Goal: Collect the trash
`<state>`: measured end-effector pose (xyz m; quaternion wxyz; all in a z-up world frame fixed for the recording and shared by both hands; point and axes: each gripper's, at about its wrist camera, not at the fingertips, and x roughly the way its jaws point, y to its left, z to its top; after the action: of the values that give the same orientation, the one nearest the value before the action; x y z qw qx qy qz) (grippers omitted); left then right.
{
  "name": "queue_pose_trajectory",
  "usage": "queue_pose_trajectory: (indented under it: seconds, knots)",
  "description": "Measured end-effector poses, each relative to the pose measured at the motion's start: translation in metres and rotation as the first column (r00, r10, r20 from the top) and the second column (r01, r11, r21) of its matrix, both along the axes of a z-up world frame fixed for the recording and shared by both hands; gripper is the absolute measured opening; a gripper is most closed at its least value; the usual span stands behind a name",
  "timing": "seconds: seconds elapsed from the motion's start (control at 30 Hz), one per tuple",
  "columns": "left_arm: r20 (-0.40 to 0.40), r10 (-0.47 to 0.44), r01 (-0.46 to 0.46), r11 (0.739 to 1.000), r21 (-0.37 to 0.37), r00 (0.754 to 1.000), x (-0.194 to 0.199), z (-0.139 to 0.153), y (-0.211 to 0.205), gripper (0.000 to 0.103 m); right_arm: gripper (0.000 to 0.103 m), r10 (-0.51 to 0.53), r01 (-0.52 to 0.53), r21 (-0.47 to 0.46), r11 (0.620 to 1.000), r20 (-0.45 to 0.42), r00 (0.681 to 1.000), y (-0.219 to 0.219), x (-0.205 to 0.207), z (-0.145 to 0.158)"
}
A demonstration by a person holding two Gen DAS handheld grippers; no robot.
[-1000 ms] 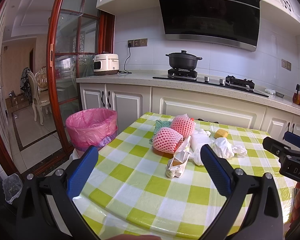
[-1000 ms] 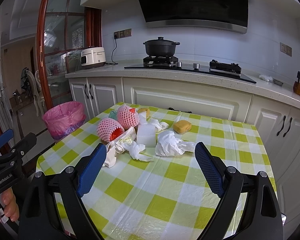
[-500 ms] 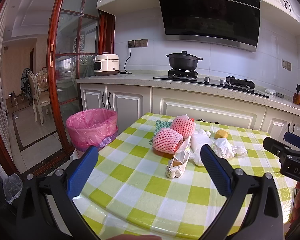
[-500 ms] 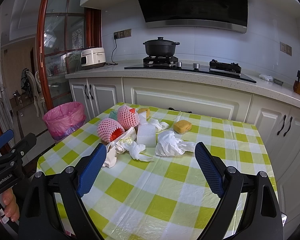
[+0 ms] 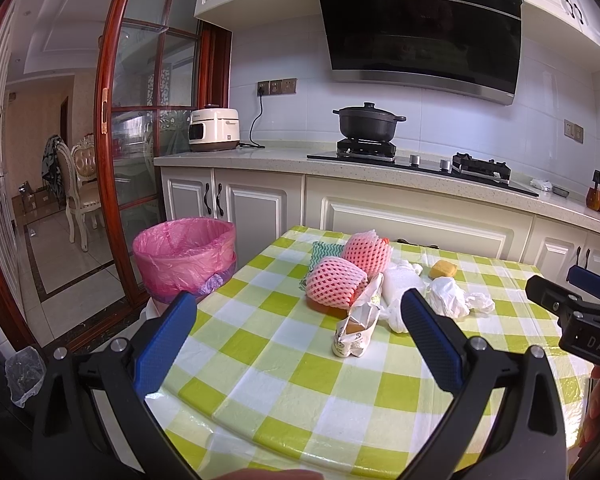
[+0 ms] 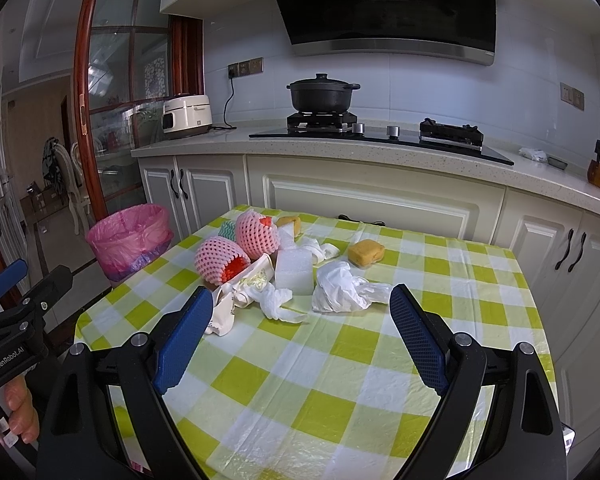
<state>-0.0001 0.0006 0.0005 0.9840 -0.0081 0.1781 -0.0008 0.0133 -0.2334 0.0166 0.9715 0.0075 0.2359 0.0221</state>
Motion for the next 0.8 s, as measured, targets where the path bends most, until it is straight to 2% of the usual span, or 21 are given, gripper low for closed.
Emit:
queue_pose_trajectory:
  seconds: [0.8]
  knots:
    - [0.0, -0.002, 0.002, 1.0, 0.0, 1.0, -0.0003, -0.0004, -0.0045, 0.099, 0.085, -0.001, 0.001, 0.004, 1.0, 0.004, 1.0, -0.0004, 0.0003, 0.0006]
